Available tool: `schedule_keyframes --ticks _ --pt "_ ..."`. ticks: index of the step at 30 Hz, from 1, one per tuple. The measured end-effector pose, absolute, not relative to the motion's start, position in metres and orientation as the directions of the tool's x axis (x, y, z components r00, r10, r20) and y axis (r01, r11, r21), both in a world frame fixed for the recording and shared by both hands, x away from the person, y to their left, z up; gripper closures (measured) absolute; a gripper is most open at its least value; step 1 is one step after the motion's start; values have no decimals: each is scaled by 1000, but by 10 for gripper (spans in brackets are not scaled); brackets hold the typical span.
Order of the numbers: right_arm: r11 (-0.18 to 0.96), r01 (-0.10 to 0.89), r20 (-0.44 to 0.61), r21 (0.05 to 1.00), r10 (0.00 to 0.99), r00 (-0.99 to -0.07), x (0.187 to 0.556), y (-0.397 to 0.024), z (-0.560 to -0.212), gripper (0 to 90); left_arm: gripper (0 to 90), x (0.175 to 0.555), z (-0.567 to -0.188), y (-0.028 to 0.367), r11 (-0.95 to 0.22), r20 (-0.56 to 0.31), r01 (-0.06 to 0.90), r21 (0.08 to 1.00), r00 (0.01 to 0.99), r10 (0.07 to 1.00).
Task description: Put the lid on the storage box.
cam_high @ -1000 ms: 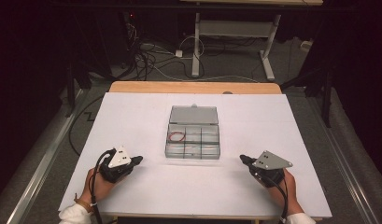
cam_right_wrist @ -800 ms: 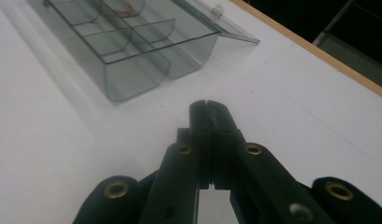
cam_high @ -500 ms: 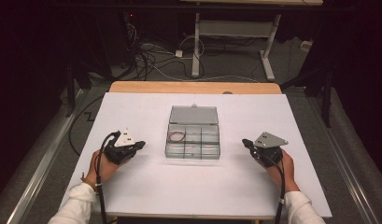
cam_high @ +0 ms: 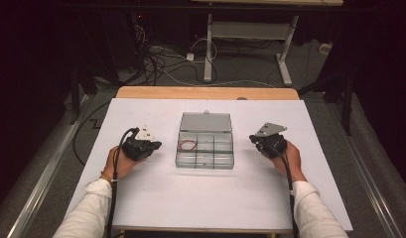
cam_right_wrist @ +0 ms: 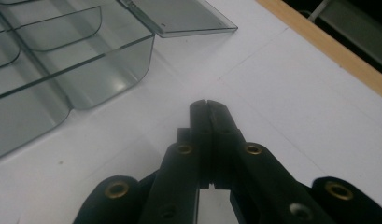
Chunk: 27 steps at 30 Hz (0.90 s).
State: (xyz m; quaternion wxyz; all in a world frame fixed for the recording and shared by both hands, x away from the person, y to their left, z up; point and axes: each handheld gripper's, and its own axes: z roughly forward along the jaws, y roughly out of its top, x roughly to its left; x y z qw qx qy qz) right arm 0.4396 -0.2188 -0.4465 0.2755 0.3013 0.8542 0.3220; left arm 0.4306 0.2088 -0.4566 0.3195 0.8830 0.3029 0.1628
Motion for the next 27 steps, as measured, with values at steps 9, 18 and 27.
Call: schedule_keyframes --ticks 9,18,27 --pt "591 404 -200 698 703 -683 477 -197 -450 900 868 471 -461 189 -580 30 480 658 753 658" --pt "632 442 -207 636 692 -691 505 -176 -467 900 868 502 -471 171 -559 -16 538 631 730 684" --pt "626 433 -219 649 699 -681 518 -172 -469 900 869 515 -474 160 -520 -39 549 655 711 702"
